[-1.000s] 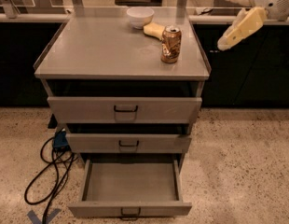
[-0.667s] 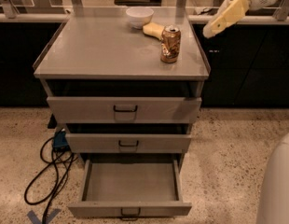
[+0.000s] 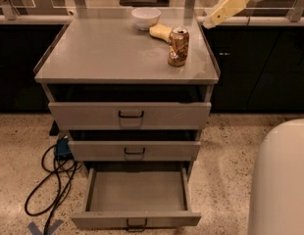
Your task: Place orange can into bottom drawer
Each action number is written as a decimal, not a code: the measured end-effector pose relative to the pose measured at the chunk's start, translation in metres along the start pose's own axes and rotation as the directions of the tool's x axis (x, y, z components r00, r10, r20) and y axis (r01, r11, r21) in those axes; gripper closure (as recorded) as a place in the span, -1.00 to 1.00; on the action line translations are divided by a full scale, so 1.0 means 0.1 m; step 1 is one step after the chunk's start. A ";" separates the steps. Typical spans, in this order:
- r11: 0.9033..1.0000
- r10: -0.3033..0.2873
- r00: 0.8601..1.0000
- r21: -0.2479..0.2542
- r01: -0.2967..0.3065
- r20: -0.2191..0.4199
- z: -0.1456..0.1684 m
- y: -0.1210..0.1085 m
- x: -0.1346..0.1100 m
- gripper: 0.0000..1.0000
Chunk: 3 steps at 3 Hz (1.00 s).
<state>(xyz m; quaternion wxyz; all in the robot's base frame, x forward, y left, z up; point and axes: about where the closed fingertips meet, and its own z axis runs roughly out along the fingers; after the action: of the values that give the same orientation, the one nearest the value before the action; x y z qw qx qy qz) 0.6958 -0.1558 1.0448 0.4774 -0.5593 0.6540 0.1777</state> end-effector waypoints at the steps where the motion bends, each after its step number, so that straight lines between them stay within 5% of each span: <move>1: 0.997 0.072 0.997 -0.006 -0.072 0.005 0.23 -0.09 0.32 -1.00; 2: 0.987 0.159 0.987 -0.003 -0.159 0.018 0.61 -0.22 0.71 -1.00; 3: 0.971 0.232 0.973 0.058 -0.231 -0.004 0.84 -0.33 0.90 -1.00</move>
Offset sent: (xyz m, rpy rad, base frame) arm 0.0782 0.0011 -0.1393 0.1481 0.1779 -0.1379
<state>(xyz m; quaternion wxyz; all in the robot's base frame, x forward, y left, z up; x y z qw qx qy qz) 0.7691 -0.1520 0.9402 0.4656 -0.4664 0.7221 0.2104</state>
